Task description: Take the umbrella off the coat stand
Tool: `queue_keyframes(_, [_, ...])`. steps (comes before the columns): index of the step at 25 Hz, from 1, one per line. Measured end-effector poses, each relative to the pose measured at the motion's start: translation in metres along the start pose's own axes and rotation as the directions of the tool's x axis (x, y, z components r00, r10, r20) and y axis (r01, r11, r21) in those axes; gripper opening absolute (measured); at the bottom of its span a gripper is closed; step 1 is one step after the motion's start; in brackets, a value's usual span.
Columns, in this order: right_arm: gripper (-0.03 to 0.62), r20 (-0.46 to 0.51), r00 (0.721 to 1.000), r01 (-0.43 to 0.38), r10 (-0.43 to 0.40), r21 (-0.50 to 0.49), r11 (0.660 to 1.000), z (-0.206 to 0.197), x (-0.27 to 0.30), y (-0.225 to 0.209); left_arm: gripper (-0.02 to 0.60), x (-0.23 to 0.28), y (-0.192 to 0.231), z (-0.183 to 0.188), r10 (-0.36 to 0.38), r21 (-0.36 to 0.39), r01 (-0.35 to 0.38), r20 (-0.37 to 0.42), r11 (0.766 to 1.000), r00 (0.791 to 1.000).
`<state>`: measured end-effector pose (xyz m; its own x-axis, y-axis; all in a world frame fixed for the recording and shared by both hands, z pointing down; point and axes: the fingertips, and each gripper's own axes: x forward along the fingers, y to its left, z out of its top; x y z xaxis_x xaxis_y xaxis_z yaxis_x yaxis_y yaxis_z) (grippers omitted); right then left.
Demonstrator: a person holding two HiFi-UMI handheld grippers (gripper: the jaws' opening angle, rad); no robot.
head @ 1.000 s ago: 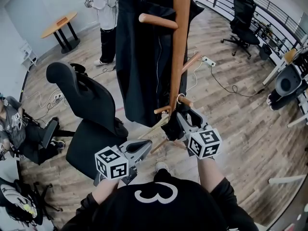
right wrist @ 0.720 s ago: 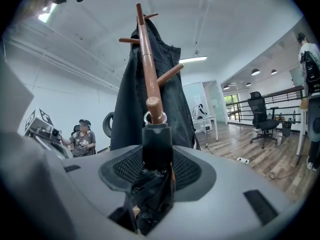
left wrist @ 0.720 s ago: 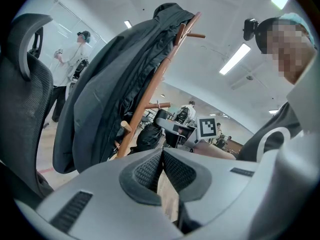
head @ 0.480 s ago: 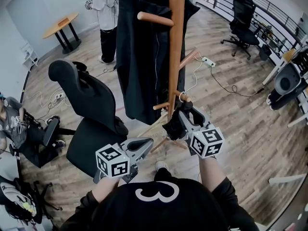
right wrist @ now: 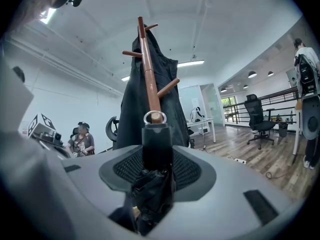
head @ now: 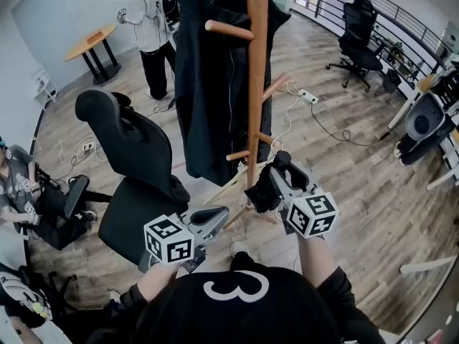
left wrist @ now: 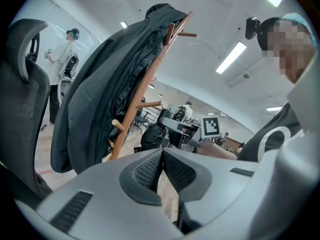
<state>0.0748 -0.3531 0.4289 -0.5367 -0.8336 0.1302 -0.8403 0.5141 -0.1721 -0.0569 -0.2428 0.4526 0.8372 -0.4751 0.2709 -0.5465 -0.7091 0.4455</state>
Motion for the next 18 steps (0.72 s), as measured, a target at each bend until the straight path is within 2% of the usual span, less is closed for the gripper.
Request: queue_keyframes(18, [0.190, 0.021, 1.000, -0.003, 0.003, -0.007, 1.000, -0.003, -0.063, 0.031, 0.015, -0.018, -0.035, -0.002, -0.026, 0.030, 0.025, 0.042, 0.999, 0.999])
